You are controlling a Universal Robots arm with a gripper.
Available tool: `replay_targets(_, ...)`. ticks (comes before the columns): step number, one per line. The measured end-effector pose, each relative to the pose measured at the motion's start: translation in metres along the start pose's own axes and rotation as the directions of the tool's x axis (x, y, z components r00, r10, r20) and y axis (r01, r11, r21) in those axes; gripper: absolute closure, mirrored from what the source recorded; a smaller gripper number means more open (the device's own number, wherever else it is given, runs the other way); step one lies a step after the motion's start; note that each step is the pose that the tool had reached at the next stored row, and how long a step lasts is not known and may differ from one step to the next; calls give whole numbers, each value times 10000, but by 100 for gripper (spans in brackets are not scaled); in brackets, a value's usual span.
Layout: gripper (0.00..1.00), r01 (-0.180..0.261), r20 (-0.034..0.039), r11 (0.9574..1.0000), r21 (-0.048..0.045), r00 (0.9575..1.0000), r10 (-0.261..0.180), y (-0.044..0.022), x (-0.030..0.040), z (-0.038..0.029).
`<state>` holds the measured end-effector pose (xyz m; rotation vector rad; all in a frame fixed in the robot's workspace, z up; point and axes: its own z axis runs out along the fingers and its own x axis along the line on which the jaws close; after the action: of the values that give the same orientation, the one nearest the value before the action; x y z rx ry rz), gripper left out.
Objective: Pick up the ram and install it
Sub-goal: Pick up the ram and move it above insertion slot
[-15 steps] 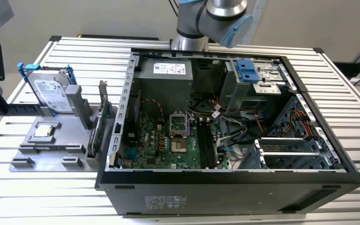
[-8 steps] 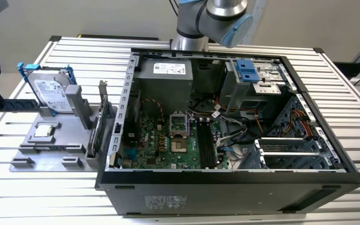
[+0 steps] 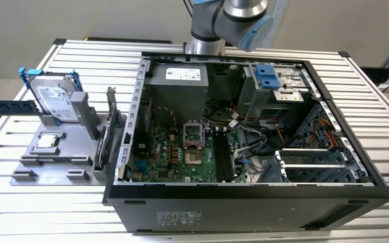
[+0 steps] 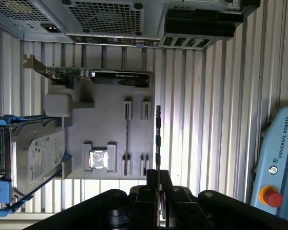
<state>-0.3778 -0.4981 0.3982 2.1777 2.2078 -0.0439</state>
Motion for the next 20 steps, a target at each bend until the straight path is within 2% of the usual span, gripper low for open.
replay_targets(8, 100, 1, 7, 10000, 1, 10000, -1, 1, -5, -98)
replay_targets(13, 100, 1, 20, 10000, -1, 10000, -1, 3, -5, -98)
replay_targets(15, 100, 0, 21, 10000, 0, 10000, 0, 25, -5, -99)
replay_targets(20, 100, 1, 22, 10000, 1, 10000, -1, 127, -7, -98)
